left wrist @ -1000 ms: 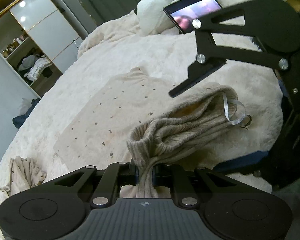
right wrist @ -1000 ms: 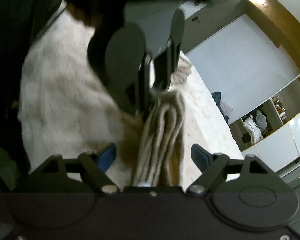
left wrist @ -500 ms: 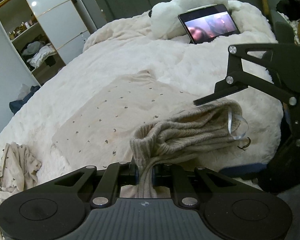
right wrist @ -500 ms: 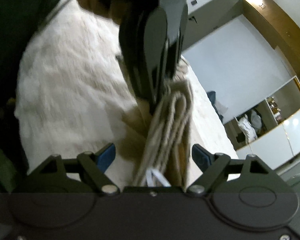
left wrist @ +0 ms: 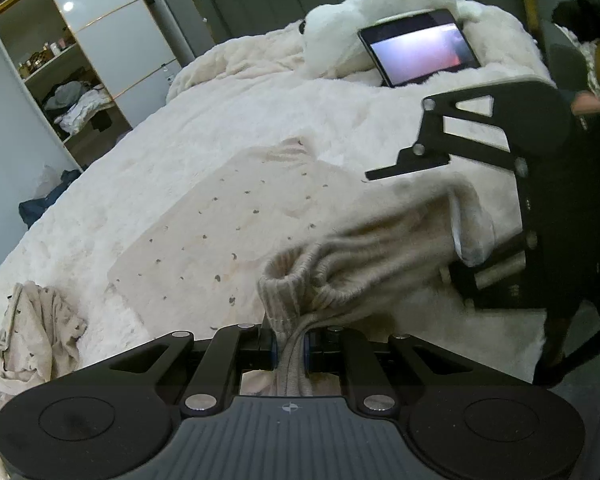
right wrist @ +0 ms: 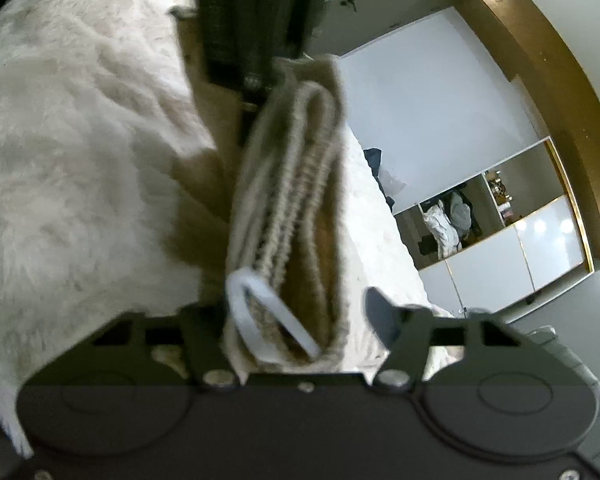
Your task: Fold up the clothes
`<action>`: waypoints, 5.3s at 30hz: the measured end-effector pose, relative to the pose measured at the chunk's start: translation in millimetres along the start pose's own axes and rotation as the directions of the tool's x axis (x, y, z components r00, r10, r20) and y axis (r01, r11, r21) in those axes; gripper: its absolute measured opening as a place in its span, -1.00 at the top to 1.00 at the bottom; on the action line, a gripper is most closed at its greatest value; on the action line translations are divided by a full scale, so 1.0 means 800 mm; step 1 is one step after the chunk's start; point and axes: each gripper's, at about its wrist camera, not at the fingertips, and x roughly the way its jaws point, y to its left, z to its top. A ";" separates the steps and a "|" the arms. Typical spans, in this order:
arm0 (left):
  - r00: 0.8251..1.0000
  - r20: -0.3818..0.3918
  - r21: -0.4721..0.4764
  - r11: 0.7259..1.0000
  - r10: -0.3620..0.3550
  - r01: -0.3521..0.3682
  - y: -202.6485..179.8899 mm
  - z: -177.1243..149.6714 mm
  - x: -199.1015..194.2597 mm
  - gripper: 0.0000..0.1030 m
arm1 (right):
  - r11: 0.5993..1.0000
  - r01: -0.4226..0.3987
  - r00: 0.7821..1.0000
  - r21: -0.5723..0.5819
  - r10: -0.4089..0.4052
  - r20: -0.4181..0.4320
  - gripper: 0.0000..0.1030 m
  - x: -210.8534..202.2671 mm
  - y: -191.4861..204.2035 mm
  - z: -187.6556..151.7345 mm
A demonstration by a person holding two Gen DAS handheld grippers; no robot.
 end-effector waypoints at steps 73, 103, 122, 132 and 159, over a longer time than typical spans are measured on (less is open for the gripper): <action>0.957 0.246 -0.885 0.367 -0.157 0.287 0.147 -0.107 0.060 0.03 | -0.121 -0.569 0.412 0.814 0.814 0.409 0.32 0.162 -0.225 -0.228; 0.979 0.127 -0.859 0.476 -0.161 0.189 0.133 -0.093 0.071 0.02 | -0.152 -0.426 0.543 0.892 0.745 0.386 1.00 0.151 -0.231 -0.265; 0.946 0.325 -0.797 0.538 0.001 0.273 0.138 -0.080 0.002 0.04 | -0.171 -0.333 0.808 0.927 0.454 0.374 0.88 0.080 -0.253 -0.260; 0.986 0.164 -0.645 0.757 0.005 0.103 0.089 -0.034 0.051 0.61 | 0.673 -0.297 0.938 0.677 0.338 0.075 0.97 0.066 -0.127 -0.049; 0.986 0.165 -0.798 0.591 0.025 0.119 0.107 -0.039 0.093 0.35 | 0.611 -0.252 0.935 0.750 0.353 0.027 0.31 0.093 -0.123 -0.050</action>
